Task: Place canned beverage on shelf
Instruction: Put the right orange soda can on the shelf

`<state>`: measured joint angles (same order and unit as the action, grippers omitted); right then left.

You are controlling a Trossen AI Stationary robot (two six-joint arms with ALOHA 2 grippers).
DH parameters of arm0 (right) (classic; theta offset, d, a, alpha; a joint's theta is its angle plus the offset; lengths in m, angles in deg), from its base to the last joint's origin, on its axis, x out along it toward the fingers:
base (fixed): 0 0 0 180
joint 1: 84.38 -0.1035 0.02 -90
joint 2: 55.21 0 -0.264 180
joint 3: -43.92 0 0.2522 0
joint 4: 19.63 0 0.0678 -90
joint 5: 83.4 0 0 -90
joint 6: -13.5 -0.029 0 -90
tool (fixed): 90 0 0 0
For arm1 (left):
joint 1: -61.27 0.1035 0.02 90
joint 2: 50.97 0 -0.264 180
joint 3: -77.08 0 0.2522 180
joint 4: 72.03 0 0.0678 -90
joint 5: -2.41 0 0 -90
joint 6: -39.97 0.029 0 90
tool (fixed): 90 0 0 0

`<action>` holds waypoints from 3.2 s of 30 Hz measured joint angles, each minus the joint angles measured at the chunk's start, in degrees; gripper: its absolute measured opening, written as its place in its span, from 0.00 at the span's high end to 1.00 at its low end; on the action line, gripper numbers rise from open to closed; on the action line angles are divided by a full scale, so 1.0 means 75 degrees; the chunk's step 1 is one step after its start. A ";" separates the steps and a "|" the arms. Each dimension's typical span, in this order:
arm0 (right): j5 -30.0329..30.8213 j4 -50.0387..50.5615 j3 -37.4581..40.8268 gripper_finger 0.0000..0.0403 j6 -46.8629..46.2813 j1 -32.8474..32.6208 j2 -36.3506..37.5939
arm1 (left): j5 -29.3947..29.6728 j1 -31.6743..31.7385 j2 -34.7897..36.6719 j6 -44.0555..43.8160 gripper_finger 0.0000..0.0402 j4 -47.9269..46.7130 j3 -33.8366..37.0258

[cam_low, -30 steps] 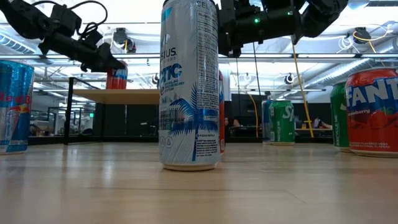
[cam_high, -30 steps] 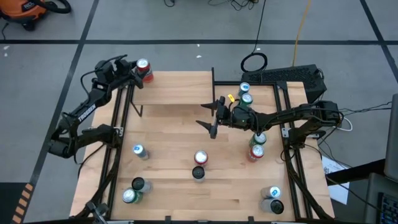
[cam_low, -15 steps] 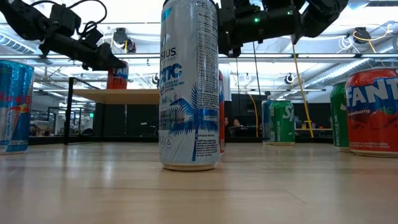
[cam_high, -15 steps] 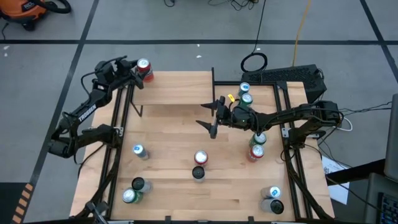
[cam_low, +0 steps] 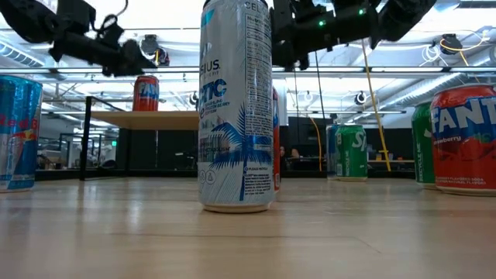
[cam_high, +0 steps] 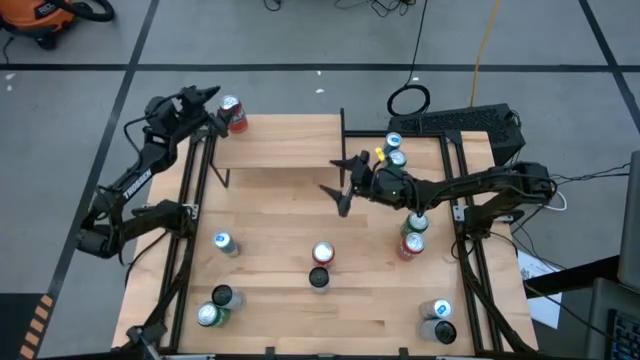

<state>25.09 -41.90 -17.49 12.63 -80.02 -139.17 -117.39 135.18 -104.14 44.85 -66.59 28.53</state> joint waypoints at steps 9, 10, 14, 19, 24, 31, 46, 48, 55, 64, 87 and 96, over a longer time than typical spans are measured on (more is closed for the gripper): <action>0.0365 0.6281 -0.1744 0.12 -0.1064 0.0123 0.1236 | -0.0458 -0.0680 0.1275 -0.0775 0.01 -0.0619 -0.0141; 0.0363 0.6979 -0.1974 0.12 -0.1267 0.0109 0.1309 | -0.0466 -0.0841 0.1396 -0.0792 0.01 -0.0802 -0.0139; 0.0344 0.9243 -0.2760 0.12 -0.2243 -0.0017 0.1530 | -0.0460 -0.1663 0.1885 -0.0565 0.01 -0.1490 -0.0139; 0.0260 1.1954 -0.3416 0.12 -0.3638 -0.0299 0.1515 | -0.0460 -0.3032 0.2163 -0.0382 0.01 -0.1920 -0.0139; -0.0556 1.3103 -0.3486 0.12 -0.4856 -0.0811 0.1508 | -0.0326 -0.4481 0.2094 -0.0180 0.01 -0.1889 -0.0136; -0.0465 1.3710 -0.3481 0.12 -0.6471 -0.2055 0.1425 | 0.1019 -0.6081 0.1482 0.0261 0.01 -0.1683 0.0030; -0.1308 1.4951 -0.3481 0.12 -1.0240 -0.4267 0.1079 | 0.1305 -0.7026 -0.0683 0.0192 0.01 -0.0429 0.0188; -0.1303 1.5111 -0.3481 0.12 -1.0552 -0.4402 0.0986 | 0.1306 -0.7111 -0.0869 0.0181 0.01 -0.0359 0.0190; -0.1235 1.5484 -0.3481 0.12 -1.1537 -0.4687 0.0579 | 0.1305 -0.7437 -0.1430 -0.0070 0.01 0.0351 0.0191; -0.1051 1.5766 -0.3317 0.12 -1.1545 -0.4697 0.0209 | 0.1305 -0.7672 -0.1834 -0.0064 0.01 0.0550 0.0191; -0.1086 1.3823 -0.1489 0.16 -1.0784 -0.3952 0.0568 | 0.1585 -0.7720 -0.2017 0.0052 0.01 0.0928 0.0191; -0.1459 1.3824 -0.1543 0.30 -1.0786 -0.3931 0.0612 | 0.1587 -0.7720 -0.2017 0.0068 0.01 0.0924 0.0191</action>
<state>14.15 61.78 -29.06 -68.26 -109.50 -134.57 -105.49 77.28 -119.27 45.37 -59.66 29.96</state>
